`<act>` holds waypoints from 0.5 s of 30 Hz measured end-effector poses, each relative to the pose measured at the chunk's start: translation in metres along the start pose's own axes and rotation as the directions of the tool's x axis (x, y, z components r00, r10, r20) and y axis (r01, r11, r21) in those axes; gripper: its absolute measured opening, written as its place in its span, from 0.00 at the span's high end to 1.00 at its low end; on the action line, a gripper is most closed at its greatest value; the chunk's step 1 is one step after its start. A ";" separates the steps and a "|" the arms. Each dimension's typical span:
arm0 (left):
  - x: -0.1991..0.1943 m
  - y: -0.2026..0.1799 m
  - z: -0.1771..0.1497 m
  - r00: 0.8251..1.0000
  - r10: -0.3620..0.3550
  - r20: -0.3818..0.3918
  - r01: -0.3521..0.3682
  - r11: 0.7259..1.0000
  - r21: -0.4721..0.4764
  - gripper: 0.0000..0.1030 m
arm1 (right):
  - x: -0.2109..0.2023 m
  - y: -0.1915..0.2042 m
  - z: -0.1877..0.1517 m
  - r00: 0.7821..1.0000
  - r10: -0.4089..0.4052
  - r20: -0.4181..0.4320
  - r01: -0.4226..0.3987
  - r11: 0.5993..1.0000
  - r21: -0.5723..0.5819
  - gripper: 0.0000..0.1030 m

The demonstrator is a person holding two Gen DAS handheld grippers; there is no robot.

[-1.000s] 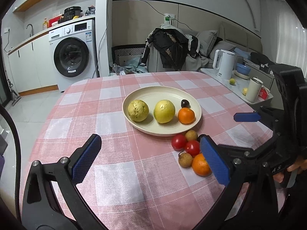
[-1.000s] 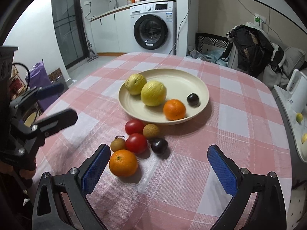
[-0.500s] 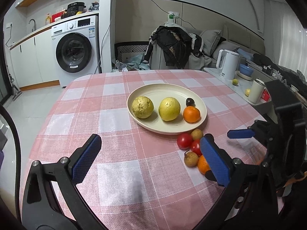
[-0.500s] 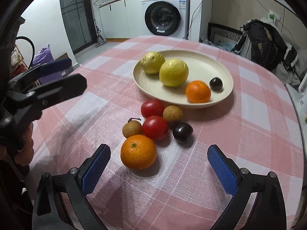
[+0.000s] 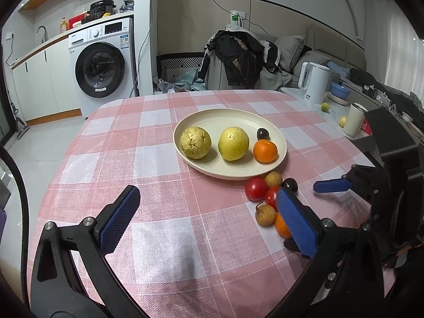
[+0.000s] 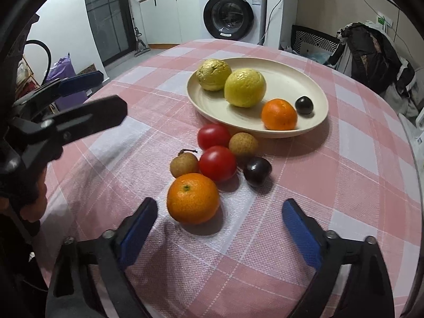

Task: Organize fruits
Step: 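Withdraw both tools from the plate toward the remaining fruits, then grasp the second orange with the right tool while the left tool grasps the brown pear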

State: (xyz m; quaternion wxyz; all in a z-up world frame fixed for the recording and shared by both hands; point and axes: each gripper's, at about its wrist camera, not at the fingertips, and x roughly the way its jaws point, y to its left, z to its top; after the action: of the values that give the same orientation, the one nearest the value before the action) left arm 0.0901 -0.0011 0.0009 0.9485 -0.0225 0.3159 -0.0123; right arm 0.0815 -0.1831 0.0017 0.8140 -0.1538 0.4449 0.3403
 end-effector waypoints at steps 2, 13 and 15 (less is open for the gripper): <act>0.001 -0.002 0.000 1.000 -0.002 -0.006 0.002 1.000 0.006 0.00 | 0.001 0.001 -0.001 1.000 0.020 -0.008 -0.020 1.000 -0.004 0.22; 0.006 -0.005 -0.002 1.000 -0.011 -0.022 0.011 1.000 0.024 0.00 | -0.002 0.006 -0.002 0.993 0.119 0.008 -0.119 0.993 -0.011 0.50; 0.007 -0.005 -0.002 1.000 -0.011 -0.025 0.012 1.000 0.022 0.00 | -0.001 0.005 -0.002 0.993 0.116 0.007 -0.116 0.993 -0.005 0.54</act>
State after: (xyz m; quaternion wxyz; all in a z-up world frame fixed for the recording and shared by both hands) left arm 0.0943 -0.0066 -0.0050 0.9446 -0.0136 0.3273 -0.0217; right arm 0.0761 -0.1810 0.0017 0.7942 -0.1283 0.4492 0.3885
